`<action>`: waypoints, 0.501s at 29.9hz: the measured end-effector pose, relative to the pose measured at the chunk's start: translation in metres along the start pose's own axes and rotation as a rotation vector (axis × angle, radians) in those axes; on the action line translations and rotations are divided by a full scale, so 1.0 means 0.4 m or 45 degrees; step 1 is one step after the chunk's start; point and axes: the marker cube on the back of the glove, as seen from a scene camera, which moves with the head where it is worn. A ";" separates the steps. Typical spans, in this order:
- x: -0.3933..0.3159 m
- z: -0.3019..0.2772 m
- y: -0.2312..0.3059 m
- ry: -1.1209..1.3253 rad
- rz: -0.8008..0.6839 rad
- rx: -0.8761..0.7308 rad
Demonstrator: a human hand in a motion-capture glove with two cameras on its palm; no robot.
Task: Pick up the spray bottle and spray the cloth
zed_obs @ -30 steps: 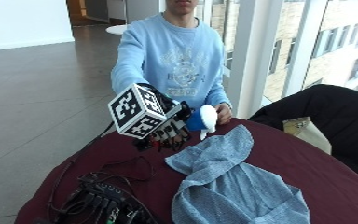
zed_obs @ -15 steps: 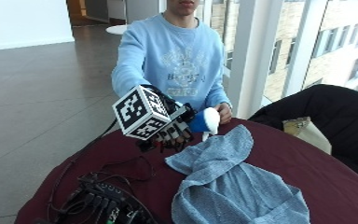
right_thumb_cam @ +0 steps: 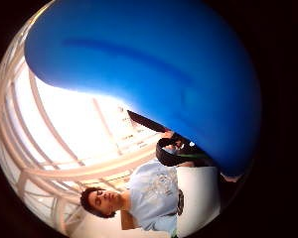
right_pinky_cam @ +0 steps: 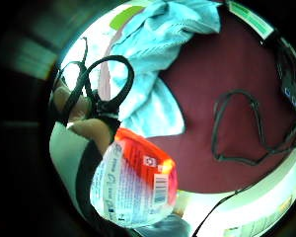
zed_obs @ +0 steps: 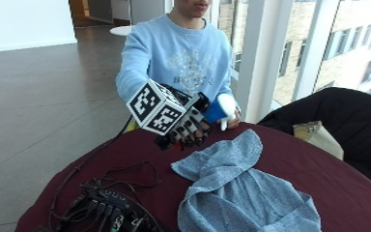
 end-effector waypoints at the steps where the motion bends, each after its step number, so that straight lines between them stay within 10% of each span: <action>1: -0.014 0.005 0.005 -0.010 -0.046 0.022; 15: -0.235 0.174 0.053 -0.133 -0.598 0.173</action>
